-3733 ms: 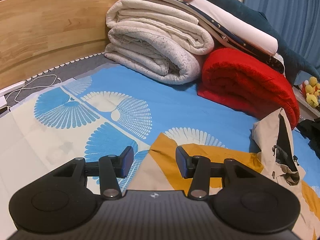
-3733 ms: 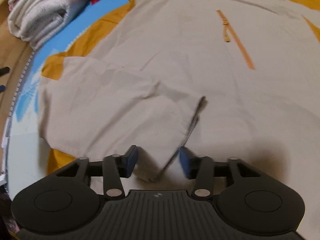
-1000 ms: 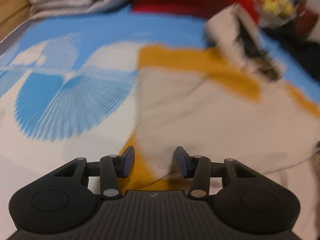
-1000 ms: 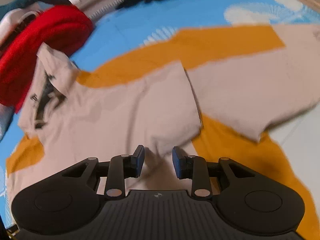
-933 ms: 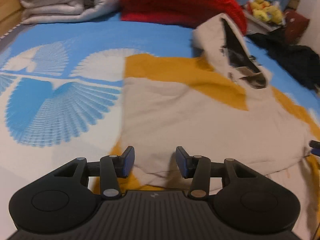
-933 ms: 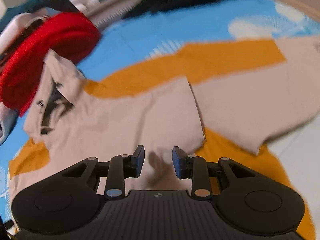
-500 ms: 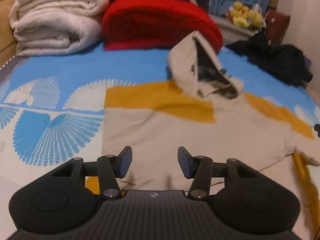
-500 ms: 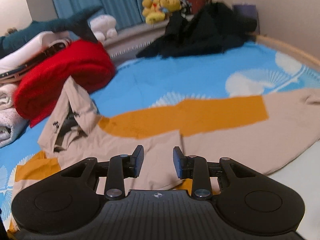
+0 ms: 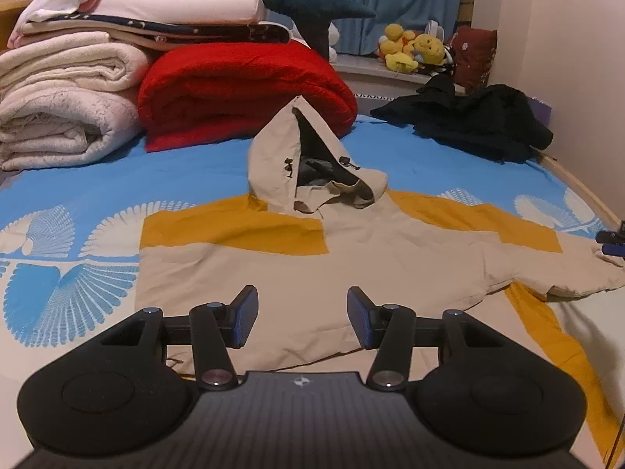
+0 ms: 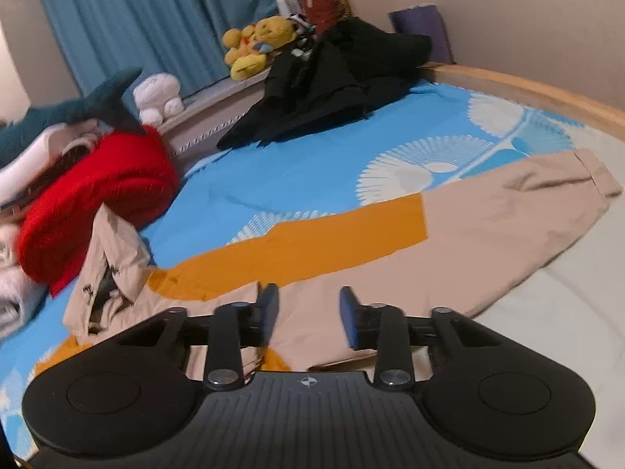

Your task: Fold large clothes

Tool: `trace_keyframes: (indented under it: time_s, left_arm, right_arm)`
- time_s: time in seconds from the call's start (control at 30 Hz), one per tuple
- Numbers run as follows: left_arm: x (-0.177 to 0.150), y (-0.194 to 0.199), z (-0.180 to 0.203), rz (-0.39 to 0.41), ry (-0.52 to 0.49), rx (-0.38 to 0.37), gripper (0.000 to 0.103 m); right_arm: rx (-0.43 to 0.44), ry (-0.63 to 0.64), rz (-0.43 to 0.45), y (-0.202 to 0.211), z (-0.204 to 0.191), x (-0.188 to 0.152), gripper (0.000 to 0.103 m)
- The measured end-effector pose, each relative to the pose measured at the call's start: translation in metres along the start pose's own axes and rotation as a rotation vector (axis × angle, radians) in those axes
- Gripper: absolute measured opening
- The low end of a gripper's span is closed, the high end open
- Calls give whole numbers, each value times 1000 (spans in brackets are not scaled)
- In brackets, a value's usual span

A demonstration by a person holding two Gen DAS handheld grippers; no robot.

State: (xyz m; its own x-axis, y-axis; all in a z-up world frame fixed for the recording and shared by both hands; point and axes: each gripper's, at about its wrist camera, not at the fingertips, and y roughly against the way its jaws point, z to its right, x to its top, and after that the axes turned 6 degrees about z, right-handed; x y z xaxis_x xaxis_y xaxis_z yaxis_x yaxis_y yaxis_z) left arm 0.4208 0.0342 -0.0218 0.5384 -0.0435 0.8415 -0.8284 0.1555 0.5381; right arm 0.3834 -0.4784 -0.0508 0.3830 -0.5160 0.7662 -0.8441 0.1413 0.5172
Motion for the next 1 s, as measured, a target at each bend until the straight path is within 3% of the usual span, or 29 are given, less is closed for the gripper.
trace_keyframes:
  time_s: [0.2, 0.33, 0.53, 0.7, 0.9, 1.0]
  left_arm:
    - [-3, -4, -3, -12, -6, 1, 56]
    - [-4, -10, -9, -26, 3, 1, 56]
    - [-6, -17, -13, -43, -2, -9, 56]
    - [-9, -22, -20, -55, -3, -8, 56]
    - [-10, -25, -26, -56, 12, -4, 56]
    - [-10, -25, -28, -57, 9, -10, 56]
  right_arm:
    - [-82, -3, 75, 1, 70, 20, 21]
    - [-148, -142, 65, -14, 140, 27, 22]
    - [-188, -422, 63, -46, 218, 9, 34]
    - [-205, -635, 69, -73, 254, -11, 33]
    - [-243, -754, 177, -87, 275, -5, 33]
    - [-276, -717, 207, -98, 281, 5, 33]
